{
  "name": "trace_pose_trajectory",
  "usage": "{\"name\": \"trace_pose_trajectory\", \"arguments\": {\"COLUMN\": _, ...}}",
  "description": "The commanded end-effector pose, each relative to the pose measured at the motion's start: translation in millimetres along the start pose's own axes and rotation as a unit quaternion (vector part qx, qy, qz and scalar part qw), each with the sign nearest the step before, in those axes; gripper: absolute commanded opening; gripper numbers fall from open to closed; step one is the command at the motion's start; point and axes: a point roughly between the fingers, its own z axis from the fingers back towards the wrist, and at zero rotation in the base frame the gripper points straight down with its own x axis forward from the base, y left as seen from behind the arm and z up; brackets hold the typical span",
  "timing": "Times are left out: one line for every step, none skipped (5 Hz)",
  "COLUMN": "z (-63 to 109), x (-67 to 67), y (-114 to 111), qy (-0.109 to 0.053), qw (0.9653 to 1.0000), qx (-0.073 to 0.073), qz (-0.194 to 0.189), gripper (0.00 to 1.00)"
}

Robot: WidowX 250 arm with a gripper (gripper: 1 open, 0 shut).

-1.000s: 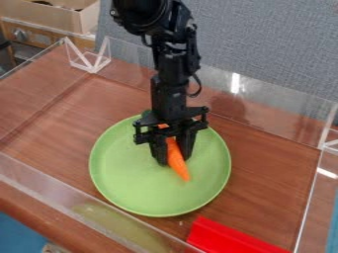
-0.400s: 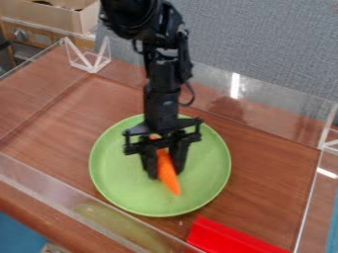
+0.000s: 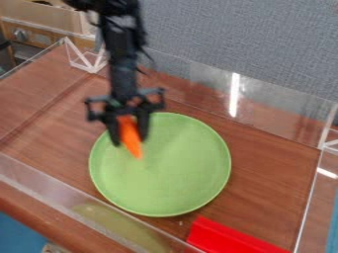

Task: Put the carrot on the left side

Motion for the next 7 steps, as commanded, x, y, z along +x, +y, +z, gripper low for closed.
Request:
{"name": "trace_pose_trajectory", "arguments": {"z": 18.6, "x": 9.9, "y": 29.2, "qy": -0.016, "qw": 0.9981, "qx": -0.049, "qz": 0.034, "gripper": 0.0}}
{"name": "trace_pose_trajectory", "arguments": {"z": 16.1, "x": 12.4, "y": 56.8, "qy": -0.002, "qw": 0.9941, "qx": -0.078, "qz": 0.076, "gripper": 0.0}}
{"name": "trace_pose_trajectory", "arguments": {"z": 17.7, "x": 36.5, "y": 77.7, "qy": 0.01, "qw": 0.9827, "qx": -0.112, "qz": 0.148, "gripper": 0.0}}
{"name": "trace_pose_trajectory", "arguments": {"z": 19.4, "x": 56.9, "y": 81.7, "qy": 0.017, "qw": 0.9745, "qx": -0.124, "qz": 0.186, "gripper": 0.0}}
{"name": "trace_pose_trajectory", "arguments": {"z": 16.4, "x": 69.1, "y": 77.3, "qy": 0.017, "qw": 0.9726, "qx": -0.128, "qz": 0.193, "gripper": 0.0}}
{"name": "trace_pose_trajectory", "arguments": {"z": 10.4, "x": 69.9, "y": 55.9, "qy": 0.015, "qw": 0.9753, "qx": -0.125, "qz": 0.181, "gripper": 0.0}}
{"name": "trace_pose_trajectory", "arguments": {"z": 9.0, "x": 69.5, "y": 35.3, "qy": 0.018, "qw": 0.9782, "qx": -0.124, "qz": 0.166, "gripper": 0.0}}
